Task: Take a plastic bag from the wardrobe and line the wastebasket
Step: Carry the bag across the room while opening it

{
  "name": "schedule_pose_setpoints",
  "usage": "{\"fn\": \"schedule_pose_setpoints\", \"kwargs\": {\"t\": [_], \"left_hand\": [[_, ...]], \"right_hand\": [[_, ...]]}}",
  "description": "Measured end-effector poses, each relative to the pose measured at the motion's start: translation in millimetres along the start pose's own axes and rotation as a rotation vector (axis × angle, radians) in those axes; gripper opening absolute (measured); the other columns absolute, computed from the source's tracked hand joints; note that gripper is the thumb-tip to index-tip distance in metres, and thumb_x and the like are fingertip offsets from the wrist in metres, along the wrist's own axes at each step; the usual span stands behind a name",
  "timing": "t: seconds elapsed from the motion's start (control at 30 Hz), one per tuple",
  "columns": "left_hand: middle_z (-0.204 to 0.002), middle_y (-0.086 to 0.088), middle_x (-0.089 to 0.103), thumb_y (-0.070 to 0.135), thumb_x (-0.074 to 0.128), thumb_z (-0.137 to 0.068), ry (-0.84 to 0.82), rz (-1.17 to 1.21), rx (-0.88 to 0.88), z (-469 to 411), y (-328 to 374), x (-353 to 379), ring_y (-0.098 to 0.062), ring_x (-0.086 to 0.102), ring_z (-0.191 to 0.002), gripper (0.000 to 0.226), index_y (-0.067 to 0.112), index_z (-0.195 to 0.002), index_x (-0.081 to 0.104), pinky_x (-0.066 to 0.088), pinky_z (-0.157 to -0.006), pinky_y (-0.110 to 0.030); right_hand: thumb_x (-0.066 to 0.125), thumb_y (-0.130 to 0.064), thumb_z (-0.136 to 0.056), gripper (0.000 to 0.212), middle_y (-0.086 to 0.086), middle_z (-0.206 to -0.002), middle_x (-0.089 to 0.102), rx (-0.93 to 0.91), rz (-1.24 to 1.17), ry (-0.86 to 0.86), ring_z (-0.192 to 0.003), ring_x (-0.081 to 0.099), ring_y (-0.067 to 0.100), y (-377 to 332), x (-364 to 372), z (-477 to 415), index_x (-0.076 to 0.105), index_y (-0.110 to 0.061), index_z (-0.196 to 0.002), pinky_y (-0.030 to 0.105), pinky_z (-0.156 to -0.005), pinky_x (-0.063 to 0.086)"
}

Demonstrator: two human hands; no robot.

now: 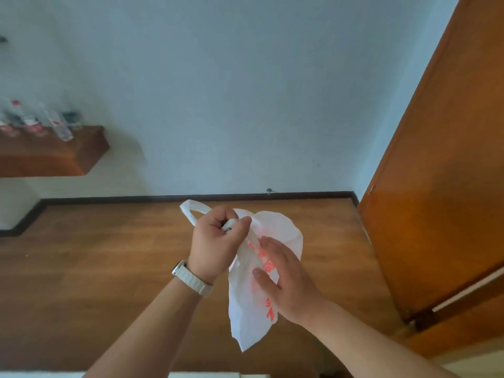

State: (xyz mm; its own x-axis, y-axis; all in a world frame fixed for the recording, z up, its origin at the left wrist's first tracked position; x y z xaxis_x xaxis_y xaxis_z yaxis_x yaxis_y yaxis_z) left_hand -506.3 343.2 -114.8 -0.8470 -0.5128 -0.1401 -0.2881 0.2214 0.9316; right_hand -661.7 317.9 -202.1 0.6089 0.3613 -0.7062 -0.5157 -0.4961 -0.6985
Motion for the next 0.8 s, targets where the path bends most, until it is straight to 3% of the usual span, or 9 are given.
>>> {"fn": "schedule_pose_setpoints", "kwargs": {"t": [0.17,0.27,0.37,0.47,0.57,0.67,0.8], "left_hand": [[-0.054,0.000,0.046,0.009,0.071,-0.082,0.126,-0.085,-0.007,-21,-11,-36,-0.008,0.043,-0.050,0.035,-0.003,-0.062,0.044,0.039,-0.049,-0.020],[-0.051,0.010,0.045,0.001,0.069,-0.083,0.204,-0.117,-0.036,-34,-23,-55,-0.005,0.042,-0.049,0.036,0.007,-0.058,0.044,0.038,-0.049,-0.017],[-0.052,0.007,0.045,0.000,0.069,-0.082,0.271,-0.151,-0.071,-53,-36,-68,-0.007,0.042,-0.050,0.038,0.012,-0.057,0.043,0.038,-0.048,-0.018],[-0.052,0.005,0.044,0.000,0.069,-0.082,0.343,-0.195,-0.112,-78,-52,-78,-0.010,0.041,-0.050,0.037,0.007,-0.057,0.043,0.038,-0.048,-0.021],[-0.050,0.010,0.043,0.002,0.071,-0.081,0.452,-0.229,-0.146,-110,-68,-85,-0.009,0.040,-0.050,0.041,0.014,-0.054,0.043,0.038,-0.049,-0.021],[-0.053,0.004,0.044,0.015,0.069,-0.076,0.528,-0.238,-0.183,-146,-83,-86,-0.011,0.040,-0.052,0.033,0.008,-0.057,0.043,0.038,-0.050,-0.024],[-0.051,0.007,0.042,0.017,0.066,-0.074,0.582,-0.311,-0.227,-200,-97,-79,-0.009,0.038,-0.049,0.031,0.004,-0.058,0.043,0.036,-0.048,-0.020]], "right_hand": [[0.037,-0.066,-0.094,0.052,-0.029,-0.148,0.030,-0.097,0.003,-0.060,-0.135,0.033,-0.004,-13,20,-49,0.018,-0.054,-0.141,0.032,-0.115,0.036],[0.034,-0.068,-0.094,0.053,-0.026,-0.150,0.030,-0.151,-0.006,-0.108,-0.136,0.030,-0.003,-17,36,-82,0.019,-0.052,-0.143,0.033,-0.116,0.034],[0.033,-0.068,-0.096,0.052,-0.025,-0.151,0.031,-0.199,-0.020,-0.158,-0.139,0.028,-0.001,-18,50,-118,0.020,-0.050,-0.144,0.036,-0.118,0.031],[0.035,-0.067,-0.096,0.053,-0.024,-0.150,0.034,-0.239,-0.049,-0.221,-0.138,0.034,0.002,-16,63,-160,0.024,-0.048,-0.144,0.039,-0.116,0.036],[0.035,-0.068,-0.095,0.054,-0.024,-0.149,0.035,-0.292,-0.083,-0.310,-0.135,0.038,0.003,-12,74,-210,0.027,-0.046,-0.144,0.039,-0.114,0.040],[0.035,-0.066,-0.096,0.055,-0.022,-0.150,0.034,-0.356,-0.115,-0.406,-0.135,0.038,0.005,-7,83,-262,0.027,-0.044,-0.145,0.041,-0.112,0.042],[0.038,-0.062,-0.096,0.053,-0.023,-0.151,0.033,-0.423,-0.161,-0.503,-0.136,0.038,0.005,2,85,-325,0.027,-0.044,-0.146,0.039,-0.112,0.041]]}}
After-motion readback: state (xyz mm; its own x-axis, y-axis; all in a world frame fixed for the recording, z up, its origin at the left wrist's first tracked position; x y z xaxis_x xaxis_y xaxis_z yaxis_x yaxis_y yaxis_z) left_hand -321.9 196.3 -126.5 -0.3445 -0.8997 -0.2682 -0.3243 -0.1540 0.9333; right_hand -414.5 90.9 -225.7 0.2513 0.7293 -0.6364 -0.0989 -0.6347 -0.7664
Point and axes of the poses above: each hand's wrist, its own z-axis away from the middle knuckle, its own x-axis out of the palm, y = z × x, the point moved 4 cm from there along -z, towards the middle knuckle
